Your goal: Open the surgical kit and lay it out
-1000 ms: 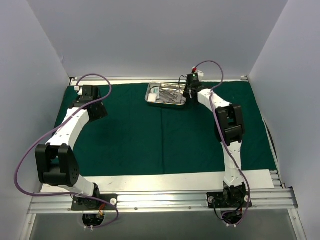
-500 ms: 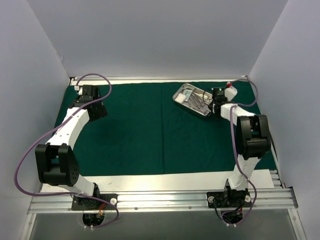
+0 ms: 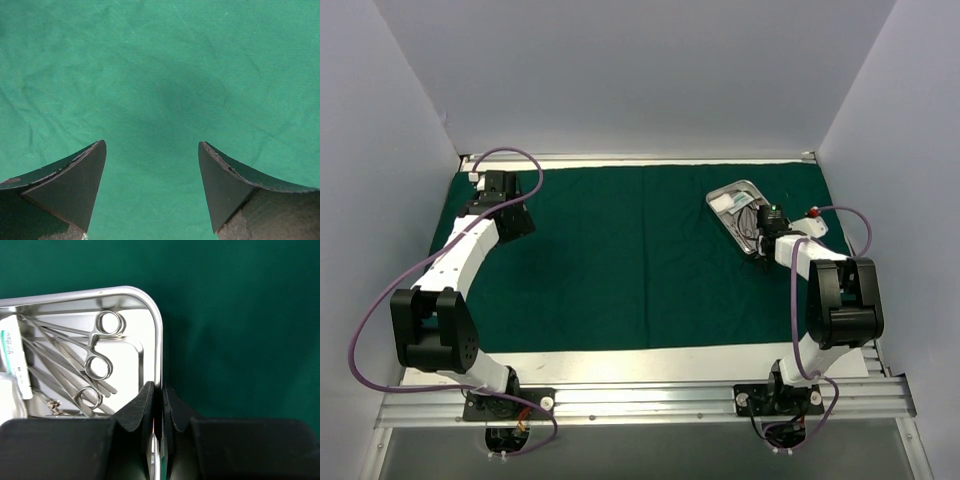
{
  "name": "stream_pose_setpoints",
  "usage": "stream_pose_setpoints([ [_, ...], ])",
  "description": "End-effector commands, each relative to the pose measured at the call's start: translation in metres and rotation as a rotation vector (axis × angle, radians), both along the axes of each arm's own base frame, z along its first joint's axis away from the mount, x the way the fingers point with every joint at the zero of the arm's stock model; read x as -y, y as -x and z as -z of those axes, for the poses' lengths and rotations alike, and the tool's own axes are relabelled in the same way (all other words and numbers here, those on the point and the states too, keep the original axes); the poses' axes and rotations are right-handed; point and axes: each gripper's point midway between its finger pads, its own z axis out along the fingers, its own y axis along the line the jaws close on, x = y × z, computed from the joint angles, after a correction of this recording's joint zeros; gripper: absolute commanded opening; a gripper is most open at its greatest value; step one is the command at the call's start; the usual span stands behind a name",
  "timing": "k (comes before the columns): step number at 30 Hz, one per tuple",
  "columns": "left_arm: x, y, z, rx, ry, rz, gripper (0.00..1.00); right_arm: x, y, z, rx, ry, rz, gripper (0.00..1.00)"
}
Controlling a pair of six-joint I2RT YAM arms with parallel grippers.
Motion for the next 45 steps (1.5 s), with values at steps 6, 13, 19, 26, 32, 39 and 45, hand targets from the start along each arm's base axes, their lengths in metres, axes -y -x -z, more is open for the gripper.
stream_pose_setpoints([
  [6,0.003,-0.008,-0.010,0.053,0.009,-0.009,0.84,-0.001,0.017,-0.016,0.143,-0.103,0.247,0.00],
  [13,0.003,-0.008,-0.010,0.054,0.012,-0.011,0.84,-0.027,0.024,-0.016,0.151,-0.158,0.282,0.01],
  [19,0.005,-0.008,-0.012,0.060,0.020,-0.006,0.84,-0.041,0.030,-0.012,0.107,-0.205,0.297,0.03],
  [26,0.007,-0.008,-0.012,0.062,0.028,-0.001,0.84,-0.058,0.028,-0.014,0.114,-0.274,0.299,0.15],
  [32,0.006,-0.008,-0.013,0.067,0.026,-0.002,0.84,-0.072,0.026,-0.015,0.102,-0.320,0.264,0.17],
  [39,0.006,-0.009,-0.013,0.069,0.026,-0.002,0.84,-0.073,0.031,-0.035,0.110,-0.311,0.207,0.40],
  [45,0.006,-0.009,-0.013,0.068,0.022,0.000,0.84,-0.068,0.032,-0.070,0.096,-0.215,0.071,0.52],
])
